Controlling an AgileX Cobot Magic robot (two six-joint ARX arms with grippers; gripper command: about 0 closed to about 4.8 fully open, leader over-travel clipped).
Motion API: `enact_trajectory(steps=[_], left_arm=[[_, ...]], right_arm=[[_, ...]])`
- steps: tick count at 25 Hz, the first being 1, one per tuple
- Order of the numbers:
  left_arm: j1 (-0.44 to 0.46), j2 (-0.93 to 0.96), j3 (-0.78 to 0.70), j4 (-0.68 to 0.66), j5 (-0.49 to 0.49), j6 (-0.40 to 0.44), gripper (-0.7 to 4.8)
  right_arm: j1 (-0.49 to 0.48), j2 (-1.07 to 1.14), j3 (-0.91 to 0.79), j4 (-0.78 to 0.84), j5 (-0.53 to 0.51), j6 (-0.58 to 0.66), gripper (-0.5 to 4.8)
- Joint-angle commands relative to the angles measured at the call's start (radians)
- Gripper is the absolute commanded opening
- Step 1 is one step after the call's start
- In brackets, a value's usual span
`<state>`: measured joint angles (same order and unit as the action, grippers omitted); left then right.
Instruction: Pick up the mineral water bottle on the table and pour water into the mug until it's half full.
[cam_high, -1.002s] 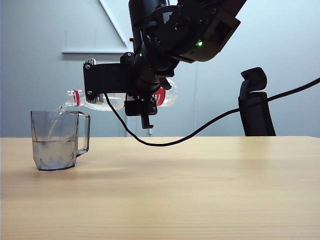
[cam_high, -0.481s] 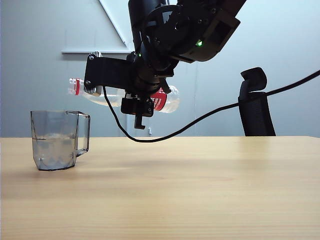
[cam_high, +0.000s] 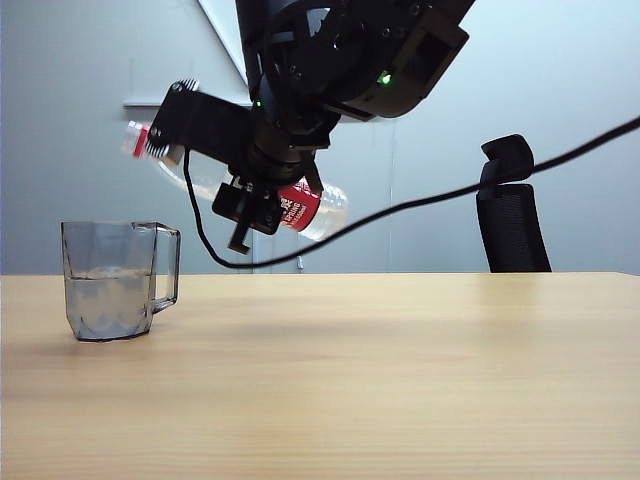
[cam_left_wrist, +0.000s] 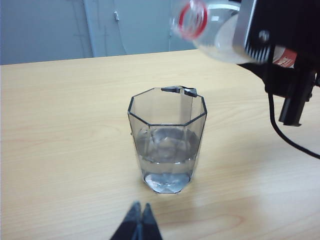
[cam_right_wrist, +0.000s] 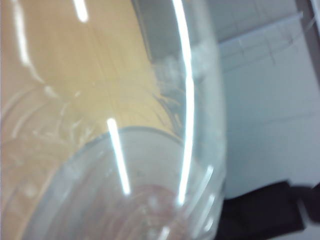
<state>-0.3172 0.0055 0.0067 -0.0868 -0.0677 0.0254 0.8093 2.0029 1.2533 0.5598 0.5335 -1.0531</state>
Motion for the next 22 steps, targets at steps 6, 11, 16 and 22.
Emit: enact_trajectory(steps=[6, 11, 16, 22], left_arm=[[-0.001, 0.0, 0.002, 0.013, 0.001, -0.003, -0.02], [-0.001, 0.0, 0.002, 0.013, 0.001, -0.003, -0.02], [-0.001, 0.0, 0.002, 0.013, 0.001, -0.003, -0.02], [-0.001, 0.0, 0.002, 0.014, 0.001, -0.003, -0.02]], right_arm=[[0.018, -0.109, 0.009, -0.037, 0.05, 0.672, 2.6], [0.003, -0.148, 0.008, -0.121, -0.02, 0.997, 2.6], [-0.02, -0.157, -0.011, -0.187, -0.178, 1.223, 2.6], [-0.026, -0.177, -0.13, -0.094, -0.196, 1.296, 2.61]])
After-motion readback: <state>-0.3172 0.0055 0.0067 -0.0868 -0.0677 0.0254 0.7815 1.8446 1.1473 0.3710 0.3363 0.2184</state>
